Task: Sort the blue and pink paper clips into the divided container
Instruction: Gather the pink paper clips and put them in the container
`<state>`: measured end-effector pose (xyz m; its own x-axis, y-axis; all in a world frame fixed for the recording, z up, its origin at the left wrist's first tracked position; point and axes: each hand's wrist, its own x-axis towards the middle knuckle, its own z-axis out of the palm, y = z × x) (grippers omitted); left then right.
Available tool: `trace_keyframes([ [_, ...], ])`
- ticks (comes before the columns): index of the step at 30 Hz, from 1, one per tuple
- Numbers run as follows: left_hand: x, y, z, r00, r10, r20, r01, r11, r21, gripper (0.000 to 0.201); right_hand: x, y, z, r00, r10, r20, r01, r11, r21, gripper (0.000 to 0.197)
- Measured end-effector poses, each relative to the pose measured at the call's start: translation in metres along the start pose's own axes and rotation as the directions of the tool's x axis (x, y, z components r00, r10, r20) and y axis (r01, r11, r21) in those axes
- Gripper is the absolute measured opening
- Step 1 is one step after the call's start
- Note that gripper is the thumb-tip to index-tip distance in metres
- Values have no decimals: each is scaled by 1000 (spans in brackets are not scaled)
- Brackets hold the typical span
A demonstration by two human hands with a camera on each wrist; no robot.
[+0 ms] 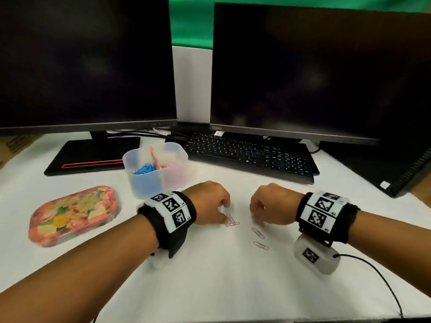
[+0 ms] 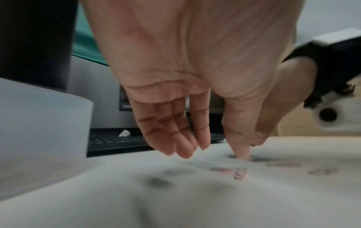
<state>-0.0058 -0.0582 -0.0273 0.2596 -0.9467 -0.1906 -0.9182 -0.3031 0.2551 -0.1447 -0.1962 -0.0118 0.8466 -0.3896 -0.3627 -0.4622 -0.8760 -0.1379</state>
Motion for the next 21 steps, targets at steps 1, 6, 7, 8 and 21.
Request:
trace_keyframes([
  [1, 4, 4, 5, 1000, 13, 23, -13, 999, 37, 42, -10, 7, 7, 1000, 29, 9, -30, 999, 13, 26],
  [6, 15, 18, 16, 998, 20, 66, -28, 991, 132, 24, -35, 10, 39, 1000, -20, 19, 20, 999, -31, 32],
  [7, 16, 20, 17, 998, 17, 60, -26, 990, 138, 18, -34, 10, 42, 999, -36, -4, 36, 999, -27, 29],
  [8, 16, 23, 18, 998, 13, 59, -22, 989, 149, 14, -32, 11, 43, 999, -39, -24, 39, 999, -14, 27],
  [21, 21, 34, 25, 976, -125, 178, 96, 982, 161, 40, -26, -4, 34, 998, -54, 24, 53, 997, 53, 16],
])
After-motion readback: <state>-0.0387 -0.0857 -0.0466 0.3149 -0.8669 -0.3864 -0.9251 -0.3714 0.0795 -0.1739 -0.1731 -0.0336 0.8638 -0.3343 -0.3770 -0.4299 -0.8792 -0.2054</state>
